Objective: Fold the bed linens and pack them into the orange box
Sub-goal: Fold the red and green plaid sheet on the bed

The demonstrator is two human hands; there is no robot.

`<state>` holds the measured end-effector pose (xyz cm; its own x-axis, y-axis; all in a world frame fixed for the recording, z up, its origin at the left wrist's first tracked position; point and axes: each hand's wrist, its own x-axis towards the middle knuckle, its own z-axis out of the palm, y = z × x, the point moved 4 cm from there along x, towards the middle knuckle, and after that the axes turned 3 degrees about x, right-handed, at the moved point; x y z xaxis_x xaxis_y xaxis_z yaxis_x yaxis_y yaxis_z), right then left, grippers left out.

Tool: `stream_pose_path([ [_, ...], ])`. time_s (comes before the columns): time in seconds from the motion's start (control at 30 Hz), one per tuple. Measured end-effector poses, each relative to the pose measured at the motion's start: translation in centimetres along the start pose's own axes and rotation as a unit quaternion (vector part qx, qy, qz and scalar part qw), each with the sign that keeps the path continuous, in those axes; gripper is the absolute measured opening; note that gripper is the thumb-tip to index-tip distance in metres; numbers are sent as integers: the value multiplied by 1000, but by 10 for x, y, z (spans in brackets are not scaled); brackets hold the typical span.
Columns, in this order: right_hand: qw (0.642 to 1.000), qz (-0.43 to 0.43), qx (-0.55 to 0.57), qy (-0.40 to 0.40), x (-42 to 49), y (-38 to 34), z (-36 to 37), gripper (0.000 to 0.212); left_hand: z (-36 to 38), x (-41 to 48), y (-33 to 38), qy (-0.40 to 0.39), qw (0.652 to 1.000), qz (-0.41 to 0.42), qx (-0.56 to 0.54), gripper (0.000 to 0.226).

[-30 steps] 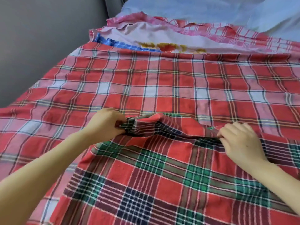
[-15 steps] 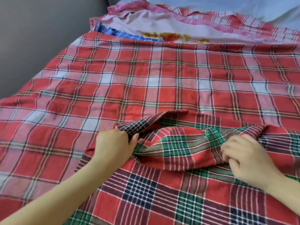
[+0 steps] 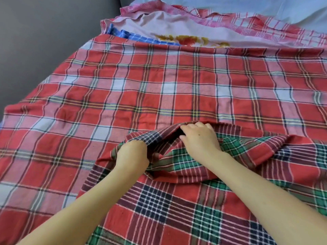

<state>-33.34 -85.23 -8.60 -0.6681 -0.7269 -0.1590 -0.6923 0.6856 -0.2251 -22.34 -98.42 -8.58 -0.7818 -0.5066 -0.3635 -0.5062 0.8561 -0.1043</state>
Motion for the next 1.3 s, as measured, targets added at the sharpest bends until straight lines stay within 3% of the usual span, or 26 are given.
stream_pose_path([
  [0.13, 998, 49, 23, -30, 16, 11, -5, 63, -52, 5, -20, 35, 998, 20, -55, 33],
  [0.3, 991, 84, 58, -90, 31, 23, 1, 60, -129, 31, -47, 21, 976, 4, -216, 20],
  [0.43, 991, 97, 84, -47, 36, 33, 10, 29, -156, 49, -36, 0, 982, 67, -175, 18],
  [0.57, 975, 105, 176, -84, 37, 35, 10, 56, -165, 61, -40, 21, 978, 93, -188, 20],
  [0.6, 964, 103, 232, -76, 36, 33, 4, 53, -162, 64, -44, 35, 977, 93, -187, 19],
  [0.7, 950, 34, 310, 26, 28, 15, -20, 43, -127, 67, -52, 24, 987, 94, -127, 24],
  [0.8, 963, -81, 227, 117, 8, -15, -34, 55, -63, 56, -68, -19, 996, 43, -79, 32],
  [0.87, 977, -117, 155, 92, 7, -35, -23, 51, -18, 41, -80, -40, 993, -4, -113, 38],
  [0.97, 987, -102, 116, 44, 24, -60, -1, 42, 24, 22, -87, 24, 978, -54, -198, 45],
  [1.07, 991, -55, 111, 44, 44, -77, 10, 42, 44, 19, -80, 144, 974, -48, -171, 42],
  [1.2, 996, -41, 75, -9, 50, -95, 27, 29, 72, 22, -83, 241, 952, -28, -185, 24],
  [1.3, 987, -9, 158, 36, 46, -96, 12, 22, 89, 23, -90, 301, 931, -35, -205, 28],
])
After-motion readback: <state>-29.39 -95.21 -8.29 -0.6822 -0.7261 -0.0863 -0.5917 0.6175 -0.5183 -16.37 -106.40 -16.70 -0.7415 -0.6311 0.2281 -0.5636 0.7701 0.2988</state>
